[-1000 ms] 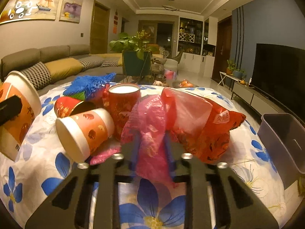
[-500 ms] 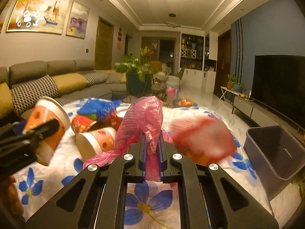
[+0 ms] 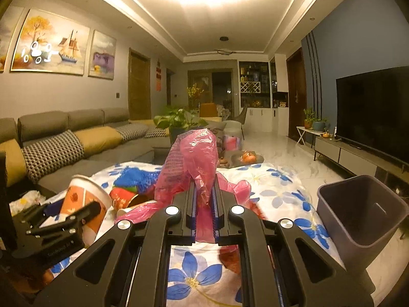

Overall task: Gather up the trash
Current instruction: 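Carry the paper cup and pink bag over the grey bin with both tools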

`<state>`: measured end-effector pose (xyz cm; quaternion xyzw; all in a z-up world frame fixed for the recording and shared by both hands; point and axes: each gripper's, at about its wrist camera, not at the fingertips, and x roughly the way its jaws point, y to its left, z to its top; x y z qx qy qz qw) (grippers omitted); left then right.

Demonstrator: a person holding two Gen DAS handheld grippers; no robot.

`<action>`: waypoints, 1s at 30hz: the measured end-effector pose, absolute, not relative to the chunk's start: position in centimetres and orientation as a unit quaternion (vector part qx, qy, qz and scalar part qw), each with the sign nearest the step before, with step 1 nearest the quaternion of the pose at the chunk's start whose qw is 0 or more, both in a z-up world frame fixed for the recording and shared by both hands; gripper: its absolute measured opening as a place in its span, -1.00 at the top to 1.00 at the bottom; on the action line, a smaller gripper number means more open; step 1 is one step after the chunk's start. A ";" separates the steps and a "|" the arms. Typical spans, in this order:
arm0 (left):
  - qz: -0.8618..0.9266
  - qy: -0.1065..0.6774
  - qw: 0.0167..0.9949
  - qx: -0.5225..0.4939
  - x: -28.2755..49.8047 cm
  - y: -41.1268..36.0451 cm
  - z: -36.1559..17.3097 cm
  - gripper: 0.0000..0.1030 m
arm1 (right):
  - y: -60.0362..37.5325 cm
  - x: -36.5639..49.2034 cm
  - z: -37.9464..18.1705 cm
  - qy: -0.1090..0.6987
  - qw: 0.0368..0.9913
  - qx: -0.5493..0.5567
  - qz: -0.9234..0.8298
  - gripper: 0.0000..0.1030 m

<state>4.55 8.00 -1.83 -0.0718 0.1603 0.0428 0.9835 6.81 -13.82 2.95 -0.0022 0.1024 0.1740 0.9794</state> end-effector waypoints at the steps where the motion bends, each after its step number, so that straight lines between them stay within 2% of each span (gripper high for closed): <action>1: 0.042 0.161 0.983 -0.072 4.5 8.0 -1.8 -0.26 | -14.2 6.7 3.1 0.099 0.980 0.000 0.172 0.79; 19: 0.029 0.156 0.985 -0.065 4.9 7.3 -1.5 -0.26 | -16.1 5.5 3.6 0.083 0.986 0.008 0.144 0.79; 30: -0.004 0.145 0.989 -0.040 6.2 3.6 0.1 -0.26 | -18.1 5.1 3.6 0.079 0.990 0.014 0.119 0.79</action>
